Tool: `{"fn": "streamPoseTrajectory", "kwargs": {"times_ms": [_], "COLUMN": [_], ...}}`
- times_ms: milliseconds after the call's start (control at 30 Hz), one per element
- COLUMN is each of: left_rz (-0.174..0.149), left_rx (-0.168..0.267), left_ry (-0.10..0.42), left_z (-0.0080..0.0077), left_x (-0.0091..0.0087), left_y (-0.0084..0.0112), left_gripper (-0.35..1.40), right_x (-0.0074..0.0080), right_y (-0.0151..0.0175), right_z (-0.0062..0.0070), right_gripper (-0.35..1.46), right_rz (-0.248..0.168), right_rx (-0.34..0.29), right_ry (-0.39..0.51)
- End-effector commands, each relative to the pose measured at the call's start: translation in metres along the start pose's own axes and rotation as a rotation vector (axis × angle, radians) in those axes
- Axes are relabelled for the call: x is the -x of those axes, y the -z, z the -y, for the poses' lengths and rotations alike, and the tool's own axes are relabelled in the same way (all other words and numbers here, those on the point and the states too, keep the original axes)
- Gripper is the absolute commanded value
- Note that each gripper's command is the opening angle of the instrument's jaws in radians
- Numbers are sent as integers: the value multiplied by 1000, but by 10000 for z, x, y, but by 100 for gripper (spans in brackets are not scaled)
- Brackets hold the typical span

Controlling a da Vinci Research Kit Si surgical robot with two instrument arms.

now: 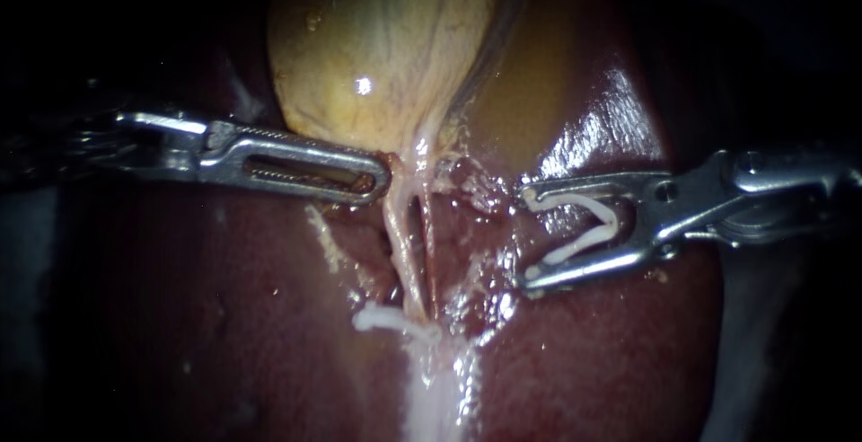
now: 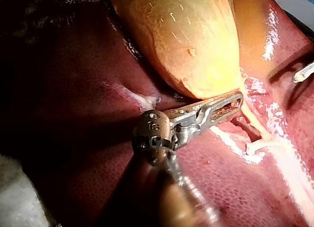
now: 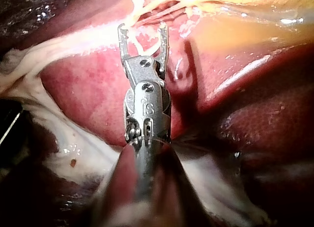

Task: Clipping second clip left tube

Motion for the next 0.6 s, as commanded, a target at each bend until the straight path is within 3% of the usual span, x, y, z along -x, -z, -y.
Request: {"fn": "streamPoseTrajectory", "kwargs": {"times_ms": [33,233,600], "left_rz": [0,1,1], "left_rx": [0,2,6], "left_ry": [0,1,16], "left_z": [0,-4,-32], "left_x": [0,0,-15], "left_y": [0,5,36], "left_gripper": [-35,-35,-35], "right_x": [0,-1,-1], "right_y": [0,0,-1], "right_z": [0,1,1], "right_gripper": [50,50,50], "right_rz": [0,0,0], "right_rx": [-1,-1,0], "right_ry": [-1,0,-1]}}
